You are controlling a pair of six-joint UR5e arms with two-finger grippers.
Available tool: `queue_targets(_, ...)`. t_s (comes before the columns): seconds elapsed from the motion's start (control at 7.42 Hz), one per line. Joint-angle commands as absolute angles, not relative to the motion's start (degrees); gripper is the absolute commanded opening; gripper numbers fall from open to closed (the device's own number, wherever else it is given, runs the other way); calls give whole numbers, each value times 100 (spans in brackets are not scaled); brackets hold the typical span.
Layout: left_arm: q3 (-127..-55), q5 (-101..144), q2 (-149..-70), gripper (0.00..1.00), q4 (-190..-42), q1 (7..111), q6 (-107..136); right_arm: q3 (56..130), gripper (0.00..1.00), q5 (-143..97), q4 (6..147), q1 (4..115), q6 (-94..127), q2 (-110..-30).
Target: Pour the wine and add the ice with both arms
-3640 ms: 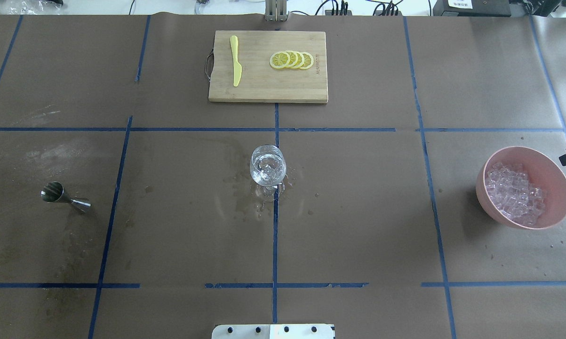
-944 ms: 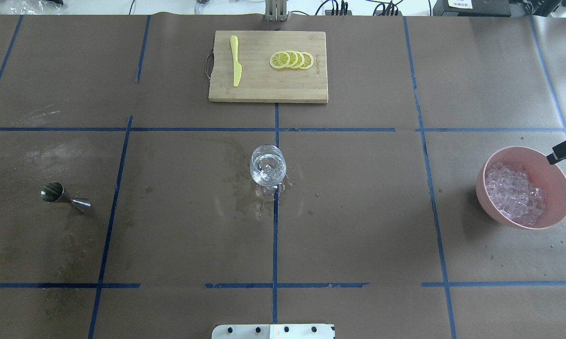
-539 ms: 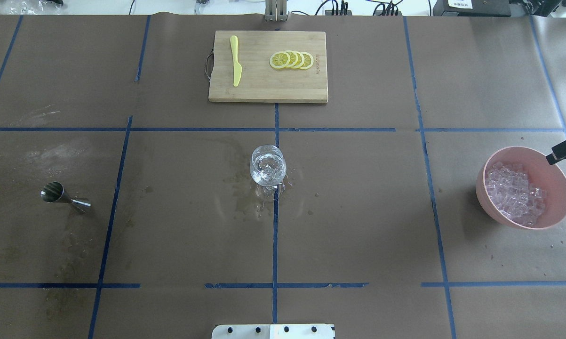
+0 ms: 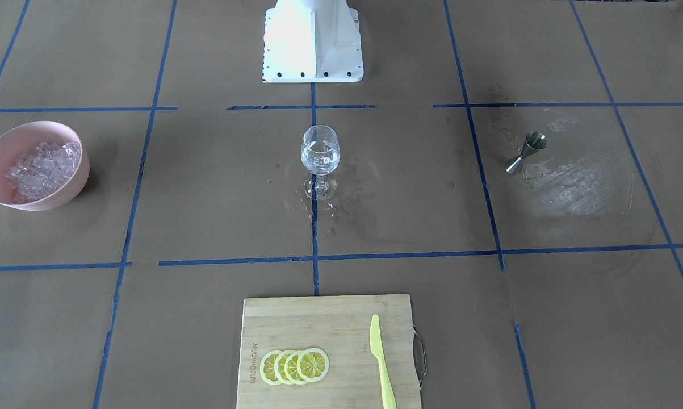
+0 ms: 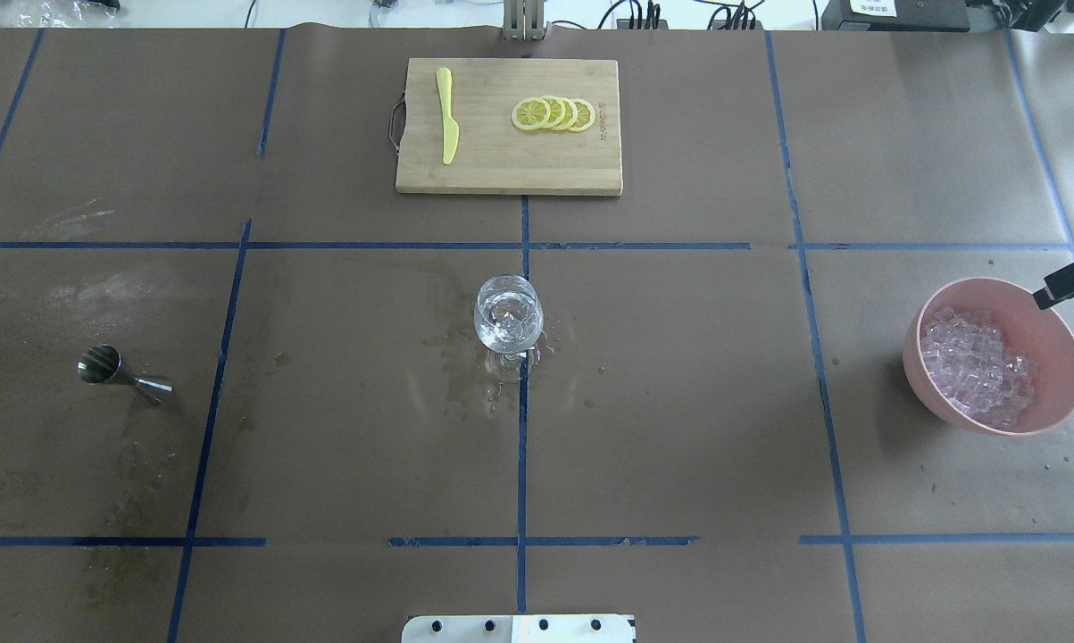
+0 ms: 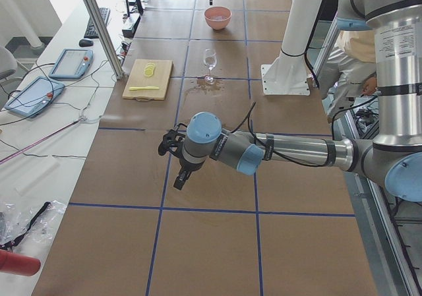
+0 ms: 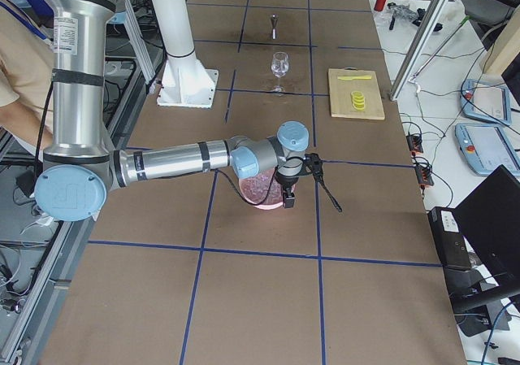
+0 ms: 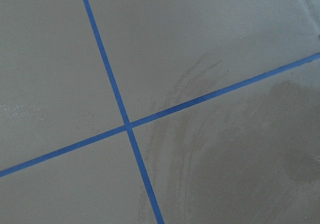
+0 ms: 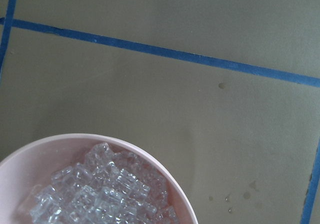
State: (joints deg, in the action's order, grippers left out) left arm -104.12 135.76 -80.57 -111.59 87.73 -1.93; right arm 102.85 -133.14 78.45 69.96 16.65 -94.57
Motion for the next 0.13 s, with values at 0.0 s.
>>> queue_targets(0.0, -10424, 13483, -8086, 100, -11145, 8763, -220, 10240, 100, -13272, 7840, 6996, 1661, -9361)
